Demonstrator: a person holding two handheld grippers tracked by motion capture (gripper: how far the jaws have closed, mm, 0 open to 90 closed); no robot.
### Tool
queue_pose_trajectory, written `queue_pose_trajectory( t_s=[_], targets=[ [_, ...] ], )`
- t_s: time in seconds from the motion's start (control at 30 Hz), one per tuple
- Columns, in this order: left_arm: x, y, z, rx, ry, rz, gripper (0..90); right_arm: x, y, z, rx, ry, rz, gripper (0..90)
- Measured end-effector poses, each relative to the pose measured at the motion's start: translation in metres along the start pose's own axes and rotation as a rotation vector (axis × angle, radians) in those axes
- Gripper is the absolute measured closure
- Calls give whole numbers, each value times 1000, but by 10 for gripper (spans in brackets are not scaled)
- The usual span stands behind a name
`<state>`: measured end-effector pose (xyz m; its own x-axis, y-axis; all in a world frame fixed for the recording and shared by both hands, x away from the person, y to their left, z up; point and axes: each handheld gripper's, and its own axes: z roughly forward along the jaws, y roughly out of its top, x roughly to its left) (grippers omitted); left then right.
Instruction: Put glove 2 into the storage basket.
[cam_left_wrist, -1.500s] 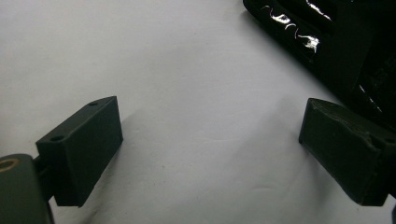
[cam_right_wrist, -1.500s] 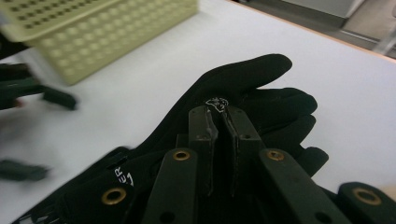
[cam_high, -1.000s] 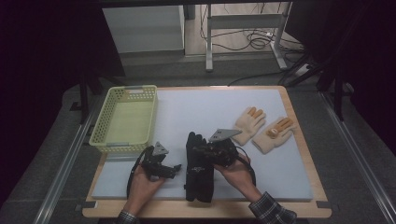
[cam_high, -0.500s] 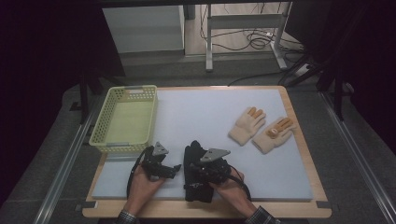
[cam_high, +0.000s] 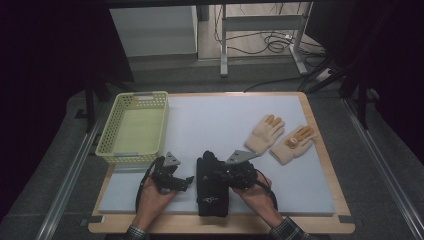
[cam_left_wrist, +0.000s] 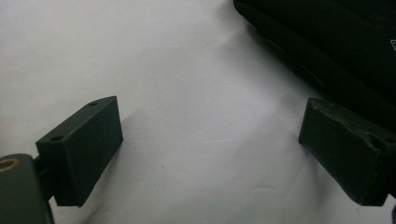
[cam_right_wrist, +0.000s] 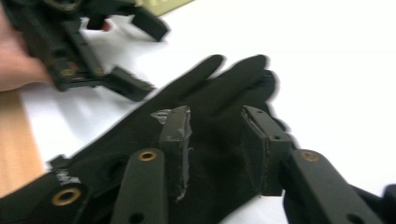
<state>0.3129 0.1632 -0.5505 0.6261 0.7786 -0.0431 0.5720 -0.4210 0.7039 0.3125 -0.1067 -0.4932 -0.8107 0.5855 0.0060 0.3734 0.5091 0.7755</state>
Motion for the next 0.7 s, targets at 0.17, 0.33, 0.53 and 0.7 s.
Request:
queue_pose_trajectory(
  t_s=[0.17,0.33,0.53,0.7],
  targets=[
    [0,0,0,0,0,0,61,-22,4,8,-1,-12,45,650],
    [0,0,0,3,0,6,61,-35,13,35,13,25,100,594],
    [0,0,0,3,0,6,61,-38,14,53,61,46,116,862],
    [0,0,0,1,0,3,61,-38,18,35,25,28,107,867]
  ],
)
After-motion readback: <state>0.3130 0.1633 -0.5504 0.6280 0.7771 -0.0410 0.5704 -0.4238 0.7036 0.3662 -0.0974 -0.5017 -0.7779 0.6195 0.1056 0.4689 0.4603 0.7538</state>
